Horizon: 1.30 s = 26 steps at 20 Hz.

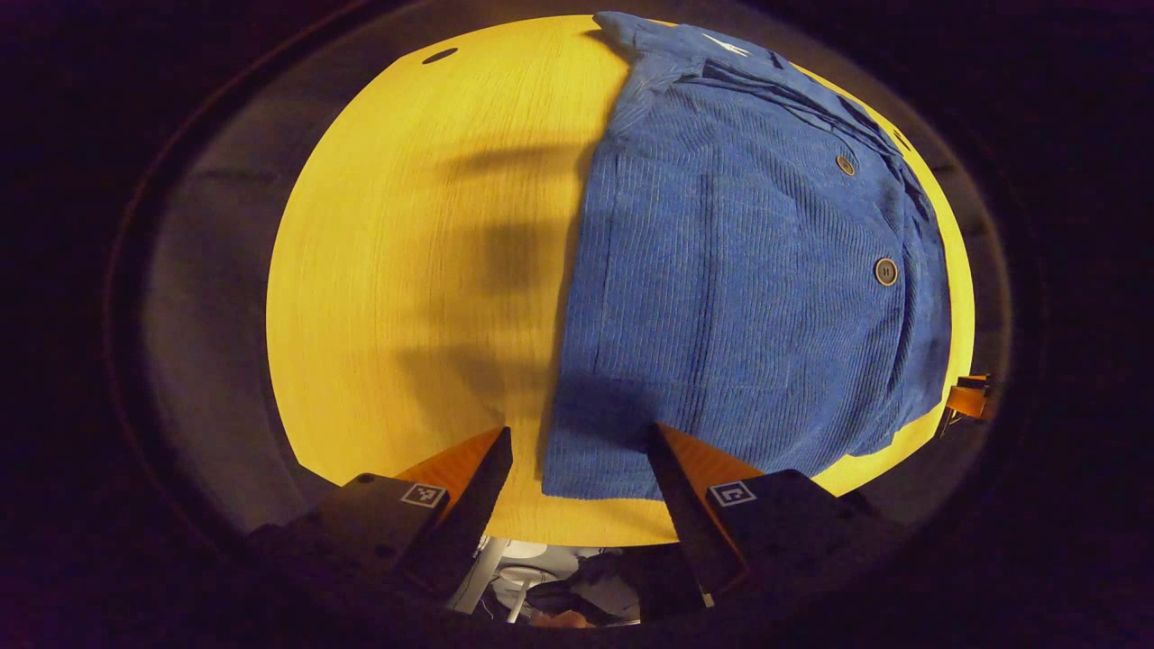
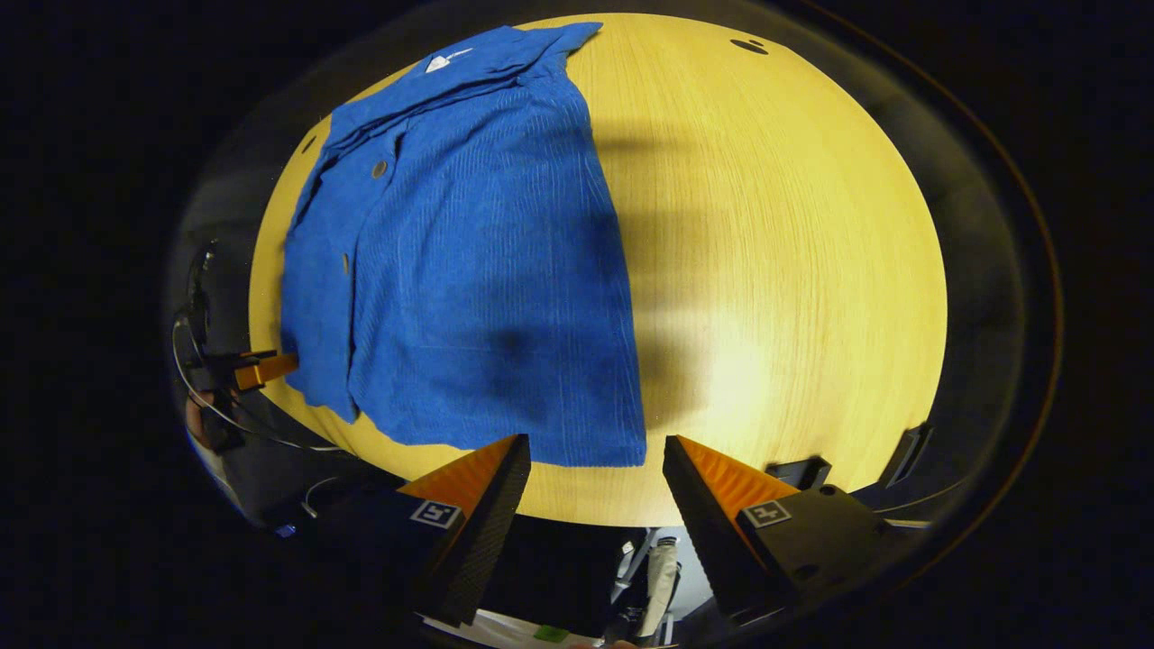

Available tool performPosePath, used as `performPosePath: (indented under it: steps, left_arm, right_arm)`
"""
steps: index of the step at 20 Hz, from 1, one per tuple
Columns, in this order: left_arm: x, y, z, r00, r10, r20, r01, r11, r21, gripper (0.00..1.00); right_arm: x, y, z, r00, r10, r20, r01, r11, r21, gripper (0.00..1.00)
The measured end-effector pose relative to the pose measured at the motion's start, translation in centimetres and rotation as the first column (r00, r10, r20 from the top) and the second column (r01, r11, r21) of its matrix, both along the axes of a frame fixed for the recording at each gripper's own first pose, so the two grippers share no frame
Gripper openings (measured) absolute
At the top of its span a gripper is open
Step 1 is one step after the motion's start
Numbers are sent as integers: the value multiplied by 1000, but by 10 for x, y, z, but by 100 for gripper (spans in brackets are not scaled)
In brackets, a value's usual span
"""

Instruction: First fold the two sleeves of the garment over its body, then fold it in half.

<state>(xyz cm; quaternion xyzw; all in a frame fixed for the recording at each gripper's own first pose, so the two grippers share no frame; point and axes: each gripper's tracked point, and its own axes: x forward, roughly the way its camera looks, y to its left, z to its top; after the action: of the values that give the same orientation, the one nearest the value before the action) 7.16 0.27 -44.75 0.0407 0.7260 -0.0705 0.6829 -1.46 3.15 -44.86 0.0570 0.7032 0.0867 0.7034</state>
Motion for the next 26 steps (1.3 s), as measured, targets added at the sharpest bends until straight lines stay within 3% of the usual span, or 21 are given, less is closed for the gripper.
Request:
performPosePath:
  steps: [5, 10, 21, 22, 23, 24, 25, 26]
  left_arm:
    - [-6, -7, -6, 1000, -16, -15, 15, 1000, -23, 88]
    - [-7, -6, -7, 999, -15, -32, 12, 998, -65, 85]
    - [-9, -10, -9, 998, -31, -53, 28, 997, -65, 82]
    - [-8, -14, -7, 998, -46, -49, 43, 997, -69, 67]
    - [-10, -20, -5, 997, -64, -46, 60, 995, -80, 63]
    - [-12, -28, -5, 996, -82, -40, 77, 992, -96, 43]
    - [-11, -33, -3, 995, -99, -30, 96, 992, -83, 23]
    - [-15, -35, -4, 991, -130, -19, 129, 989, -72, 3]
  right_arm:
    - [3, -2, -12, 1000, -10, -12, 9, 999, -47, 96]
    - [-4, 1, -31, 998, 32, -45, -37, 995, -98, 95]
    - [-5, 5, -37, 1000, -1, -19, -1, 994, -111, 97]
    - [-6, 5, -37, 1000, -2, -20, 0, 994, -110, 98]
    - [-6, 9, -36, 1000, -10, -16, 8, 995, -102, 94]
    - [-8, 13, -37, 1000, -2, -16, 1, 995, -95, 88]
    - [-8, 19, -37, 1000, 4, -6, -4, 997, -77, 78]
    - [-11, 28, -37, 1000, -5, 4, 6, 999, -40, 57]
